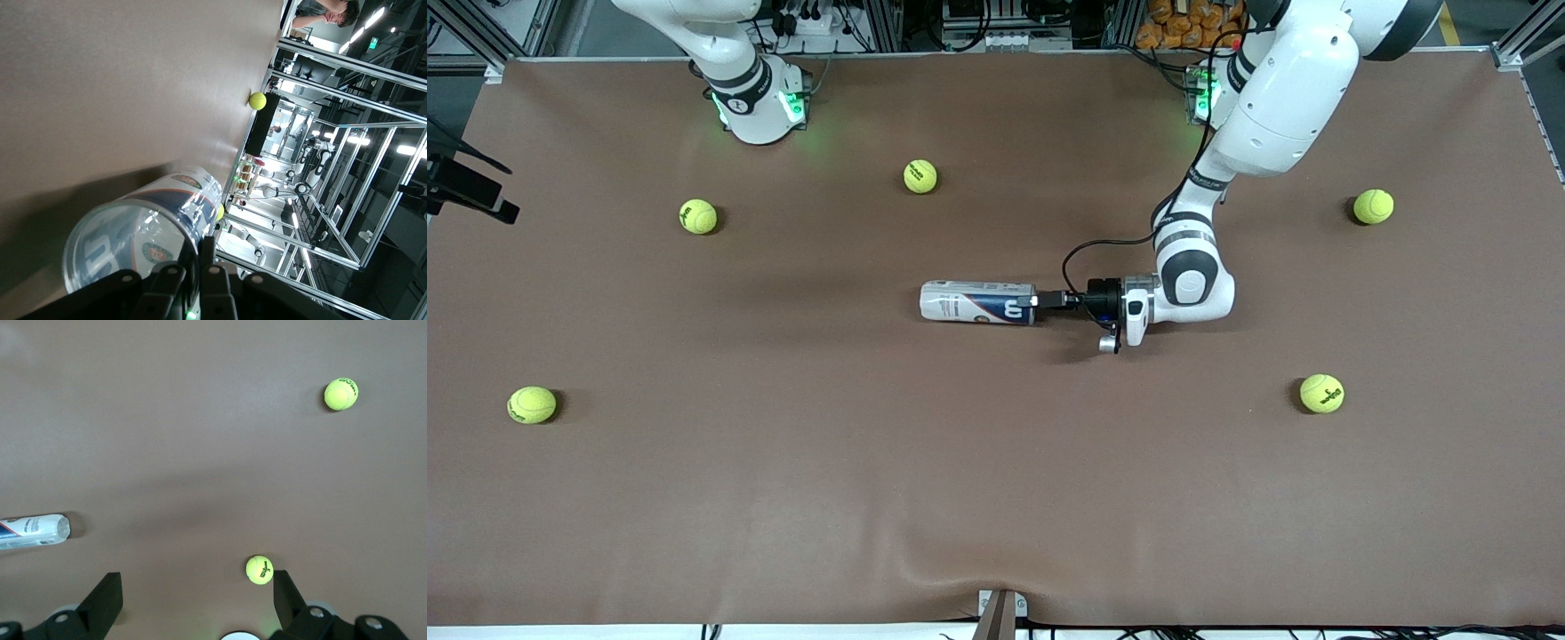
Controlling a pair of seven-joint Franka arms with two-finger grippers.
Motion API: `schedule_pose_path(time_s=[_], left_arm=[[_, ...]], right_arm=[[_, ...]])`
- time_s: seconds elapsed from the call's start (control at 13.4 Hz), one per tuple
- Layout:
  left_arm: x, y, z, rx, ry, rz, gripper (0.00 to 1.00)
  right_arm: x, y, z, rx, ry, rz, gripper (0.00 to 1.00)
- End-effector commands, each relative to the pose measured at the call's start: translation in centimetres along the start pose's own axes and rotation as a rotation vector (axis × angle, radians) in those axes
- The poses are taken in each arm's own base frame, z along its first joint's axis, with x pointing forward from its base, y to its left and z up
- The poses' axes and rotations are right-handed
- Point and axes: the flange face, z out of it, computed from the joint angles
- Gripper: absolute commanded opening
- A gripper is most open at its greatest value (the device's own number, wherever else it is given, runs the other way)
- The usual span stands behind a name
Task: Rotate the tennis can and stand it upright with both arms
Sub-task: 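Lift the can with the left gripper and rotate it upright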
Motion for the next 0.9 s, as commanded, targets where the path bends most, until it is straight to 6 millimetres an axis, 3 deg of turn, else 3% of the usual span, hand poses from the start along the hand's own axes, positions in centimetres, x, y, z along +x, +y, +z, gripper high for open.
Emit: schedule_pose_path(time_s=[0.0, 0.07, 0.3, 0.52, 0.82], left_arm=[[0.7, 1.5, 0.3, -0.016, 0.016, 0.036, 0.00], [1.1, 2.2, 0.2, -0.017, 0.017, 0.039, 0.00], [2.4, 7.7, -0.8, 0.011, -0.003, 0.014, 0.00], [3.4, 14.5, -2.2, 0.161, 0.010, 0.038, 0.00], [4.9, 20.4, -2.6, 0.343, 0.063, 0.068, 0.00]], right_arm=[[-0.4, 0.1, -0.4, 0.020, -0.012, 0.002, 1.00], [-0.4, 0.1, -0.3, 0.020, -0.014, 0.001, 1.00], [-0.4, 0.2, -0.3, 0.020, -0.014, 0.001, 1.00], [-0.3, 0.2, -0.4, 0.017, -0.009, 0.000, 1.00], [-0.2, 0.5, -0.5, 0.009, -0.002, -0.014, 1.00]])
